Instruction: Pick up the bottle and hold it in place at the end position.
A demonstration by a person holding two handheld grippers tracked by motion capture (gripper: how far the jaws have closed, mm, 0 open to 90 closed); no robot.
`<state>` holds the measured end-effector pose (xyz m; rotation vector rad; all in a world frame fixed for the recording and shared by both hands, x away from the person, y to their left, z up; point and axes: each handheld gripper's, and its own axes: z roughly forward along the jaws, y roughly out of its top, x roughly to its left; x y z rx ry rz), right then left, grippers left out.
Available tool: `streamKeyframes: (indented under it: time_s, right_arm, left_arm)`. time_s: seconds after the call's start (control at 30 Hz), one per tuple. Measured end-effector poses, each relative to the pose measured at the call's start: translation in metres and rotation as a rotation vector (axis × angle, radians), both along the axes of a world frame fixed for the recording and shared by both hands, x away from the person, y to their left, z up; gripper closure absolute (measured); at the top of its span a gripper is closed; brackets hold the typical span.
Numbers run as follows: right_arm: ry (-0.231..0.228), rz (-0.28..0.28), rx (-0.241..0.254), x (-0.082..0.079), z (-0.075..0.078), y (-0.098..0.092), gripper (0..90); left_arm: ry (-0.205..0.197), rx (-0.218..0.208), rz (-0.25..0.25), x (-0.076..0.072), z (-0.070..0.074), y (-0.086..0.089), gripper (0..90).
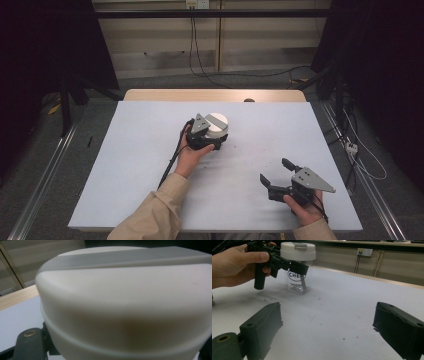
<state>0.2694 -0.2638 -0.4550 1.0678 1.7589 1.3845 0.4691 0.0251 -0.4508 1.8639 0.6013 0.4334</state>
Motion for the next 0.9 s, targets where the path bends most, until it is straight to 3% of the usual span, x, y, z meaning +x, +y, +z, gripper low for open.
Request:
streamKeyframes:
  time_s: [0.53,0.73,0.9]
  right_arm:
    - [0.021,0.016,-0.009,0.005,-0.002,0.002,7.2]
    - [0.033,0.028,-0.020,0.013,0.002,0.009,7.0]
    - [0.068,0.037,-0.020,0.023,0.003,0.016,6.7]
  left_arm:
    - [0.023,0.011,-0.028,0.000,-0.003,0.008,18.4]
    - [0.035,-0.007,-0.037,0.001,-0.005,0.009,18.4]
    - [0.053,-0.017,-0.042,0.002,-0.006,0.009,18.1]
